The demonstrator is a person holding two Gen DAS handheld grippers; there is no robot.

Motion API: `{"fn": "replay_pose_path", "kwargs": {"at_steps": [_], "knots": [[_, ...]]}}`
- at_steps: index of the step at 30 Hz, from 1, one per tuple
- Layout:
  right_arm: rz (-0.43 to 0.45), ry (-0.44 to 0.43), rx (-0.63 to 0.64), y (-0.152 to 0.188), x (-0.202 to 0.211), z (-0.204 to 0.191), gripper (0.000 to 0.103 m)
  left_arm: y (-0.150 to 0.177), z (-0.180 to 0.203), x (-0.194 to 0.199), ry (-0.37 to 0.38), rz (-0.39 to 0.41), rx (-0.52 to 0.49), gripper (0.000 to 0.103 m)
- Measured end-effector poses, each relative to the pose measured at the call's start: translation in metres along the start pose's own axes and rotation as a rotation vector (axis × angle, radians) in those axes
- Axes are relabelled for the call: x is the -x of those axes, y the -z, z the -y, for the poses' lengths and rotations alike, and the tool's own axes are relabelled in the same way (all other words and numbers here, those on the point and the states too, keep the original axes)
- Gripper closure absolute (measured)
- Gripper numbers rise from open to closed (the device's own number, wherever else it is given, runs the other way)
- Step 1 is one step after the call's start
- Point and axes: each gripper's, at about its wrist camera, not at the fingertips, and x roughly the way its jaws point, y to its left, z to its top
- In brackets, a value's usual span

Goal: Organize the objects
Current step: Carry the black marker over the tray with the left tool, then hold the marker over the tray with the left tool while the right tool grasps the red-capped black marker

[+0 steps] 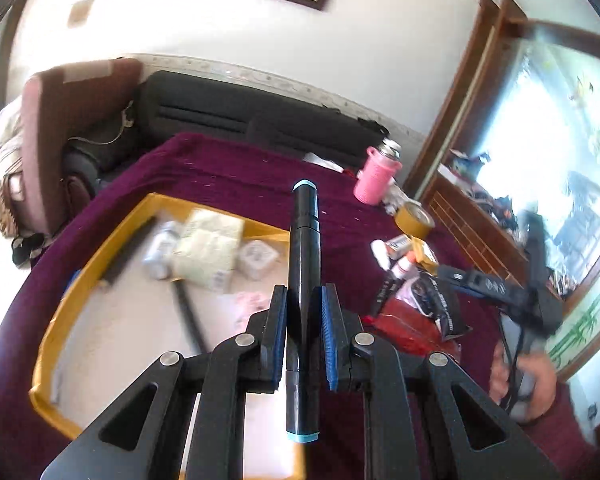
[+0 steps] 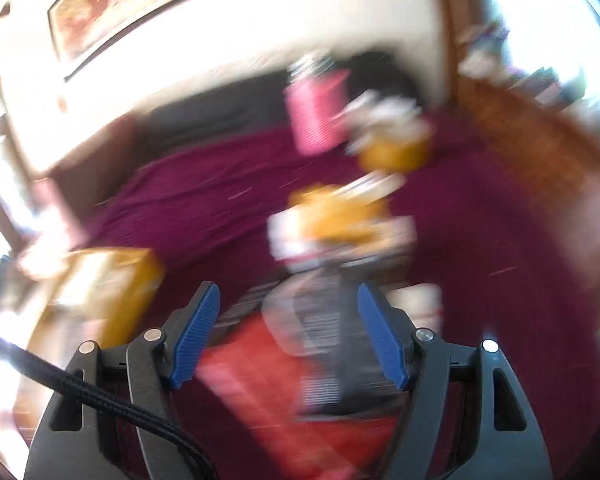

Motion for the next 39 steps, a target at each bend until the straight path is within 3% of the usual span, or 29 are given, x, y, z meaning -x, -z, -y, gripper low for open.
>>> {"fn": "replay_pose_path", "kwargs": {"at_steps": [2, 5, 8, 13, 16, 18, 20, 21, 24, 30, 34, 39], "knots": [[-0.185, -0.094, -0.033, -0.016, -0.039, -0.016, 0.031, 0.006, -0.016, 0.008, -0.004, 0.015, 0.028, 0.090], [-0.314, -0.034, -0.046, -0.025, -0.086, -0.030, 0.032, 0.013, -0.045, 0.016, -0.036, 0.030, 0.069, 0.089], [-0.383, 0.039, -0.052, -0.027, -0.116, -0.035, 0.040, 0.018, -0.073, 0.018, -0.077, 0.038, 0.088, 0.089], [-0.439, 0.149, -0.044, -0.014, -0.146, -0.041, 0.040, 0.027, -0.109, 0.012, -0.082, 0.027, 0.142, 0.089], [-0.399, 0.222, -0.003, -0.014, -0.151, -0.048, 0.042, 0.030, -0.122, 0.007, -0.078, 0.017, 0.164, 0.089], [-0.369, 0.284, 0.033, -0.013, -0.153, -0.053, 0.054, 0.033, -0.127, 0.004, -0.069, 0.005, 0.175, 0.089], [-0.317, 0.298, 0.033, -0.011, -0.149, -0.054, 0.086, 0.036, -0.128, 0.006, -0.062, -0.001, 0.185, 0.089], [-0.305, 0.298, 0.028, -0.009, -0.146, -0.053, 0.087, 0.037, -0.129, 0.006, -0.058, -0.005, 0.189, 0.089], [-0.271, 0.261, 0.029, -0.003, -0.138, -0.055, 0.089, 0.037, -0.125, 0.010, -0.062, -0.005, 0.180, 0.089], [-0.237, 0.096, -0.044, 0.007, -0.111, -0.047, 0.091, 0.036, -0.109, 0.016, -0.100, -0.013, 0.138, 0.089], [-0.210, -0.033, -0.070, 0.007, -0.090, -0.053, 0.091, 0.036, -0.098, 0.006, -0.171, -0.071, 0.090, 0.089], [-0.167, -0.164, -0.012, 0.005, -0.051, -0.082, 0.090, 0.032, -0.094, -0.022, -0.235, -0.171, 0.045, 0.089]]}}
